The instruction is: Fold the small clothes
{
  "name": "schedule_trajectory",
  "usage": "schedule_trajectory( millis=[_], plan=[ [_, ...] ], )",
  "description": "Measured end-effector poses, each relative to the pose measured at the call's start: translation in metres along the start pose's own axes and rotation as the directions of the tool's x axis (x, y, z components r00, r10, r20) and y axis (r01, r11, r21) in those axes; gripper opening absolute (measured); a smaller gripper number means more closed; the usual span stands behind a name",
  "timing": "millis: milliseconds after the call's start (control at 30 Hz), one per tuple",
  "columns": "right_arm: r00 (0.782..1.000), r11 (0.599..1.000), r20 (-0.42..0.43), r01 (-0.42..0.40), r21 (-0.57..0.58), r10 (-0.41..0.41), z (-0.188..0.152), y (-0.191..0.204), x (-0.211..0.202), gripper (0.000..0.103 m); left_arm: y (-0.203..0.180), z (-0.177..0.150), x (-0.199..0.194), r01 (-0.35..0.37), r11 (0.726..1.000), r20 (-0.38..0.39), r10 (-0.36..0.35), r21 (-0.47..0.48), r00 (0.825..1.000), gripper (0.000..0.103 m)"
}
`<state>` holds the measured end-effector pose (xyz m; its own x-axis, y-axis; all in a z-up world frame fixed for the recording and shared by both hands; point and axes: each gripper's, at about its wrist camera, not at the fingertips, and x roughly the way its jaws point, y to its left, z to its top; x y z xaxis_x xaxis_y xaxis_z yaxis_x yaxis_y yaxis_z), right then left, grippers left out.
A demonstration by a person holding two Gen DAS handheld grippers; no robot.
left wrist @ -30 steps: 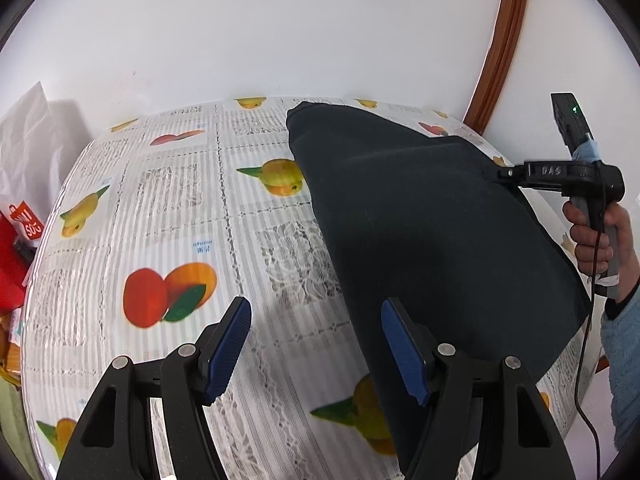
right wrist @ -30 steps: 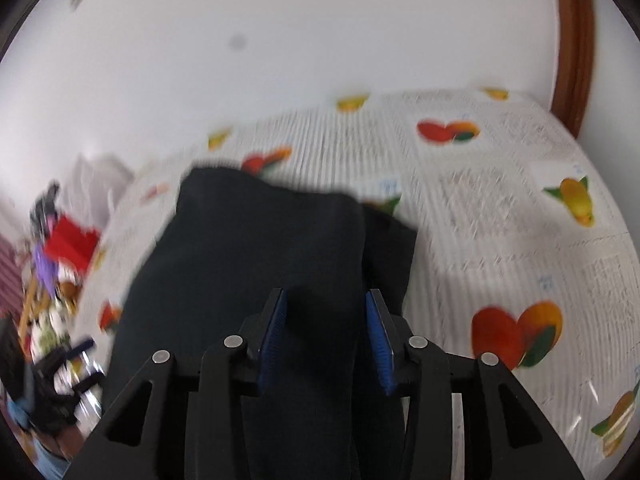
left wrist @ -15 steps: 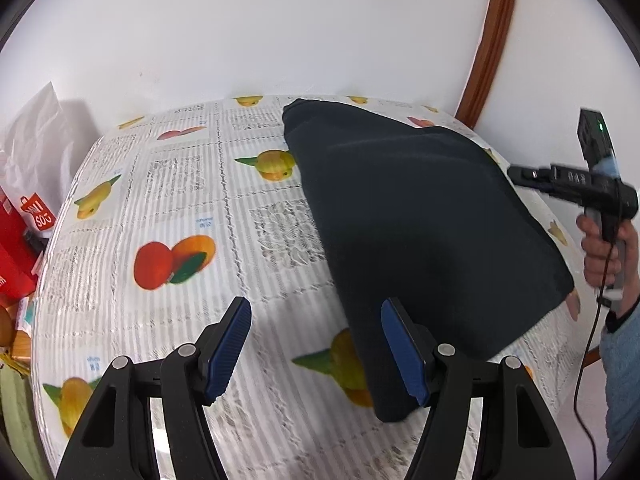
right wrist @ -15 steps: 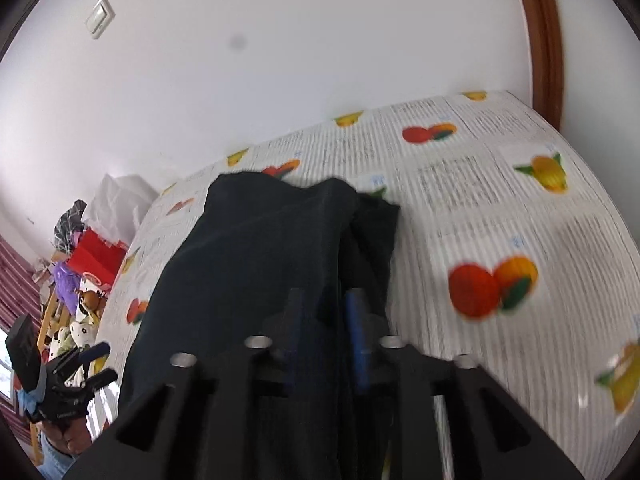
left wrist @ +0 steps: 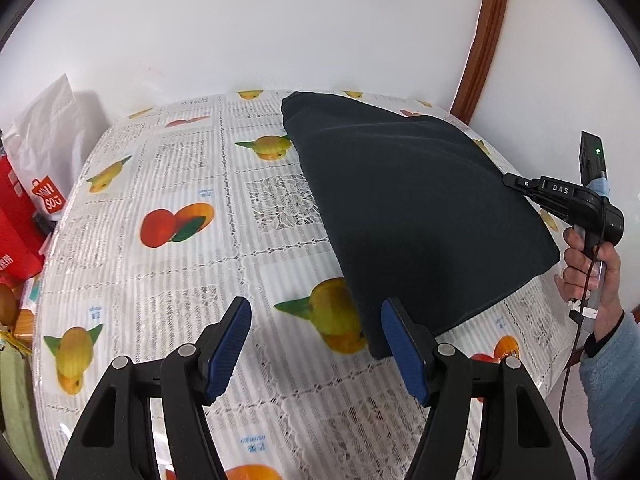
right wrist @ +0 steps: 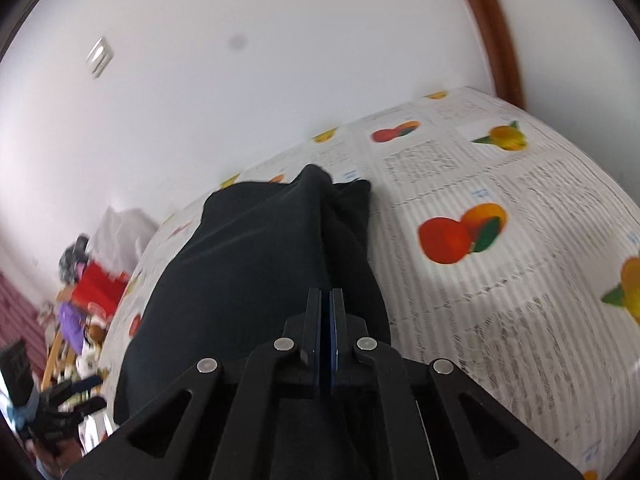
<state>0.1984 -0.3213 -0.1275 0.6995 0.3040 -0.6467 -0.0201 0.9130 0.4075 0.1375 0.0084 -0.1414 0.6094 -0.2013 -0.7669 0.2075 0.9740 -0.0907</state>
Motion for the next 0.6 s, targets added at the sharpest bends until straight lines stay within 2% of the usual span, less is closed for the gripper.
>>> schedule_trajectory(
  millis=[133,267,333,433,600],
  plan=[
    [0.995,0.995,-0.026,0.101,-0.003,-0.101,-0.003,0.003,-0.008,0.008,-0.001,-0.003,-0.004,0.001,1.000,0.003,-0.001,-0.001,1.000,0.066],
    [0.982,0.981,-0.054,0.175,-0.084,-0.180,-0.020,0.005,-0.032,0.008,-0.008,-0.008,-0.003,0.008,1.000,0.000,-0.008,0.009,1.000,0.066],
    [0.974,0.969,-0.064,0.208,-0.133,-0.218,-0.033,0.003,-0.046,0.013,-0.012,-0.010,-0.001,0.009,1.000,-0.003,-0.009,0.015,1.000,0.066],
    [0.966,0.958,-0.083,0.227,-0.175,-0.244,-0.053,-0.005,-0.065,0.022,-0.018,-0.014,0.002,0.008,1.000,-0.008,-0.008,0.021,1.000,0.066],
    [0.966,0.956,-0.113,0.208,-0.206,-0.235,-0.085,-0.016,-0.080,0.026,-0.025,-0.023,0.012,-0.002,0.999,-0.037,0.003,0.037,0.999,0.066]
  ],
)
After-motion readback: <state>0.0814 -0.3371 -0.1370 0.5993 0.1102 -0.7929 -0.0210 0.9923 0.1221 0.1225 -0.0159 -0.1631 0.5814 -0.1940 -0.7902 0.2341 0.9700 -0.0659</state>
